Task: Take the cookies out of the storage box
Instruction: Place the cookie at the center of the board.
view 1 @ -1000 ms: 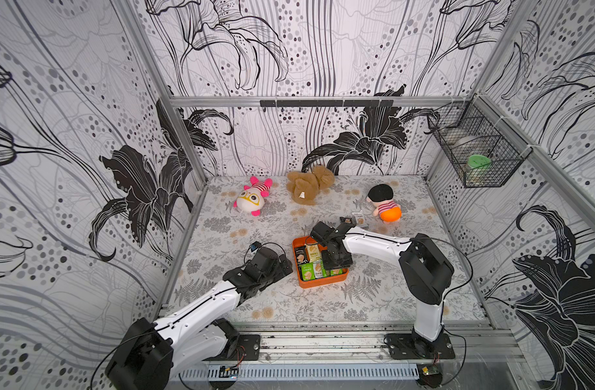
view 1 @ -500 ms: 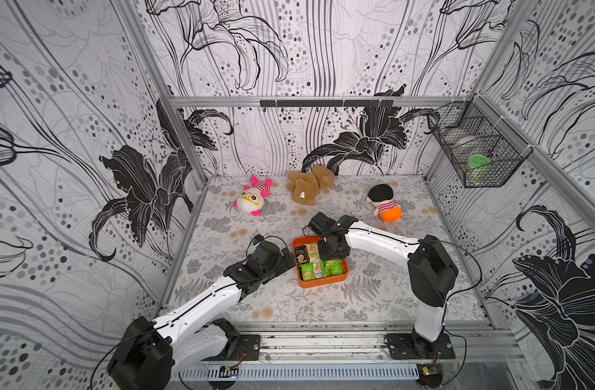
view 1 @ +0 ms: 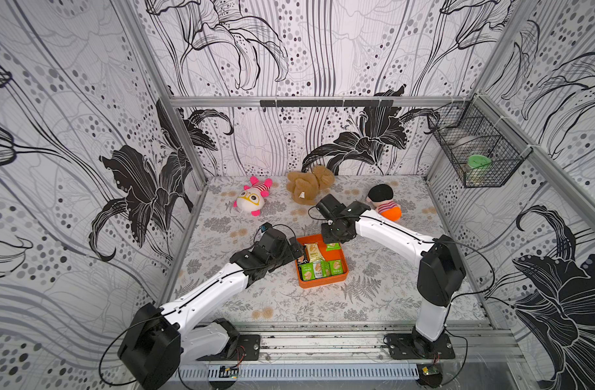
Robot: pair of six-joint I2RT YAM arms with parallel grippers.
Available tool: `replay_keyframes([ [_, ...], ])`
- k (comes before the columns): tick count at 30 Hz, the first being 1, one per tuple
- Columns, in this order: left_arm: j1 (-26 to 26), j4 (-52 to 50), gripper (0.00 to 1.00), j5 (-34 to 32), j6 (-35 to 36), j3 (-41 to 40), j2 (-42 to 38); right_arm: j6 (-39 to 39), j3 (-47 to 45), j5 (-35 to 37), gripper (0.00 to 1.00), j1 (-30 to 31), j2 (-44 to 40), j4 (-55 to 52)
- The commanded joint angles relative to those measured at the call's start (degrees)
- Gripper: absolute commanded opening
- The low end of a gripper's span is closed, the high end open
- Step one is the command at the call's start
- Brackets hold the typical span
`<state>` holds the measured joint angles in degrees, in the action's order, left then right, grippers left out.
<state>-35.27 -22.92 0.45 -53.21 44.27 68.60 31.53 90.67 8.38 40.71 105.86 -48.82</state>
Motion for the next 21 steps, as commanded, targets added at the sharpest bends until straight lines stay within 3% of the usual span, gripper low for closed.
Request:
replay_keyframes([
  [1,-0.3,-0.5,0.97,0.8,3.0,3.0,2.1,-4.8,0.2,-1.7,0.44,-3.9,-2.0,-0.1],
  [14,-0.4,1.7,0.97,1.8,2.3,5.3,8.1,-13.3,-3.6,-4.3,0.44,-14.5,2.3,3.1],
  [21,-0.3,2.2,0.97,1.1,1.1,3.0,8.4,-17.2,-3.0,-6.8,0.44,-16.1,7.6,4.9],
])
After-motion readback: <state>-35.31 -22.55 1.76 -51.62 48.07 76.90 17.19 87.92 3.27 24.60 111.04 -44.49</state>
